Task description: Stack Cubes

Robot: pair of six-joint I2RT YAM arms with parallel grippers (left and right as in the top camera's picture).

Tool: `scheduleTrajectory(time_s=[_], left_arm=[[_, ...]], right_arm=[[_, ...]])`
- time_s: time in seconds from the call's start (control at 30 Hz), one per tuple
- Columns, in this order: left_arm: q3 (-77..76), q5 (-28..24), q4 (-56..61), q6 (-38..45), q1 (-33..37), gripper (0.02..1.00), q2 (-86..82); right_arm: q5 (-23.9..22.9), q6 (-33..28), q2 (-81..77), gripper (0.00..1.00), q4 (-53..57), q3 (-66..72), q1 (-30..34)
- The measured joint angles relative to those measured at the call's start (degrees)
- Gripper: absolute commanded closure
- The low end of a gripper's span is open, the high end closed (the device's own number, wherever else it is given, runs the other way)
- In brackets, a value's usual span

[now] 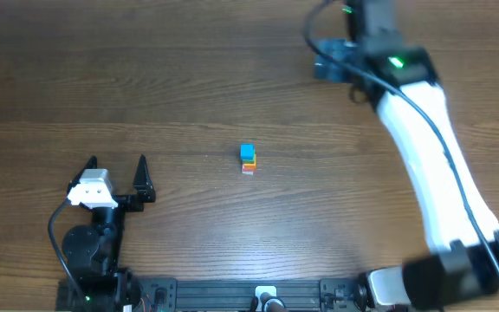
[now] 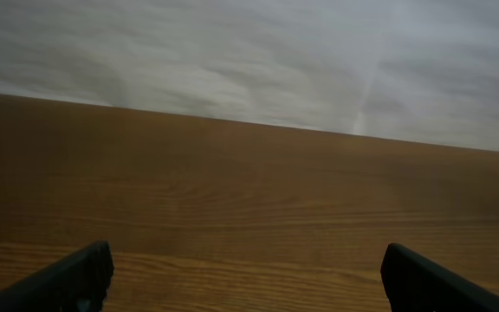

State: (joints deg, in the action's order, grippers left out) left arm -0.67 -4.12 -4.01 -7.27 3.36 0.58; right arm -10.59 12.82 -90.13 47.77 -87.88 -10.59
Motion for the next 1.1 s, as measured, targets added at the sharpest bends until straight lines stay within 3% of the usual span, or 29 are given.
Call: scheduleTrajectory(time_s=[0.23, 0.6, 0.9, 1.1], left_arm=[[0.0, 0.0, 0.0, 0.0, 0.0, 0.018, 0.0], [0.0, 0.0, 0.0, 0.0, 0.0, 0.018, 0.0], [0.0, 0.0, 0.0, 0.0, 0.0, 0.018, -0.1], [0.0, 0.0, 0.0, 0.0, 0.0, 0.018, -0.1]], right_arm=[[-0.5, -3.2, 22.2, 0.007, -12.5, 24.4, 6.8], [3.9, -11.2, 52.9, 0.007, -41.0, 60.3, 7.3], [6.2, -14.6, 68.9, 0.007, -44.7, 73.1, 7.3], [11.5, -16.0, 80.0, 0.009, -44.9, 78.5, 11.6]])
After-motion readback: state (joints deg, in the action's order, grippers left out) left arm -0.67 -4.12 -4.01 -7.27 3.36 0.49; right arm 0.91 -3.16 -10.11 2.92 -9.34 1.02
